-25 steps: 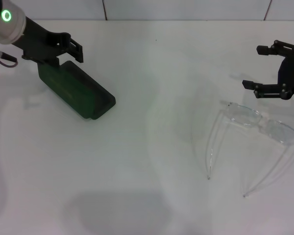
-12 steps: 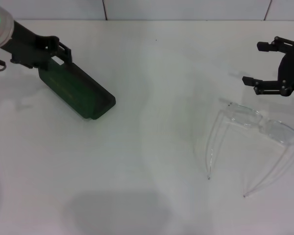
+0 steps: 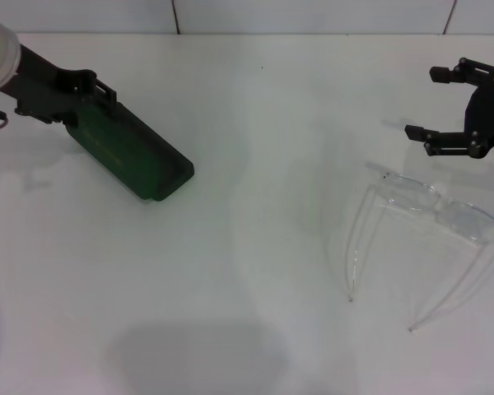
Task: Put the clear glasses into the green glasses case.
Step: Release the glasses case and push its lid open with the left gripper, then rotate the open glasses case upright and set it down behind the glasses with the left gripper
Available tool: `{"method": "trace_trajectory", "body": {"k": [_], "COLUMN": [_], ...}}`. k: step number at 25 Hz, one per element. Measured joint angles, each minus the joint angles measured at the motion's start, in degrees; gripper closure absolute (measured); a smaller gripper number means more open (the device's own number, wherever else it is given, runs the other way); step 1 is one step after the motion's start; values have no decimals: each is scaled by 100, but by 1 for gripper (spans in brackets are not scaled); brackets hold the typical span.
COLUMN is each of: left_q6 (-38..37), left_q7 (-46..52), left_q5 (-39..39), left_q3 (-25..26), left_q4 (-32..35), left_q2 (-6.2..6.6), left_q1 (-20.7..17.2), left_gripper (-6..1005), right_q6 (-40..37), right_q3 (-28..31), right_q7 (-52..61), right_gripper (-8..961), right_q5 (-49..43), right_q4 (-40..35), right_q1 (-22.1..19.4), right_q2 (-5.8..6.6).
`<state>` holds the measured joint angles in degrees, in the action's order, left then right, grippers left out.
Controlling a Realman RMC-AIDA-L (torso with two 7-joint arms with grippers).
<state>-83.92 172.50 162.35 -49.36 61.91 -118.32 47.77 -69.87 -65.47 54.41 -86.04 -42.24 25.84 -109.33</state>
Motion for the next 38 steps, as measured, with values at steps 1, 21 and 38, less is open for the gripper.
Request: {"method": "trace_trajectory", "body": {"k": [1,21,38], "left_q6": [33,697,482], "left_q7": [-6,-6,-365], "left_q5": [-2,-5,-85], "left_q3": [-3,-308,-758], "left_q4": [-45,-592,-342], "left_q2": [-14,-108,-112], "left_q1": [26,-48,-118], "left_gripper": [374,376,706], "right_q6": [0,-35,7], "right_q3": [0,-1,2], "right_q7": [1,-1,-1], "right_gripper": [113,132,148], "right_q5": [0,-52,-48], "right_q4": [4,40,6], "right_q1": [0,-57,-105], "right_q2": [0,-16,-79]}}
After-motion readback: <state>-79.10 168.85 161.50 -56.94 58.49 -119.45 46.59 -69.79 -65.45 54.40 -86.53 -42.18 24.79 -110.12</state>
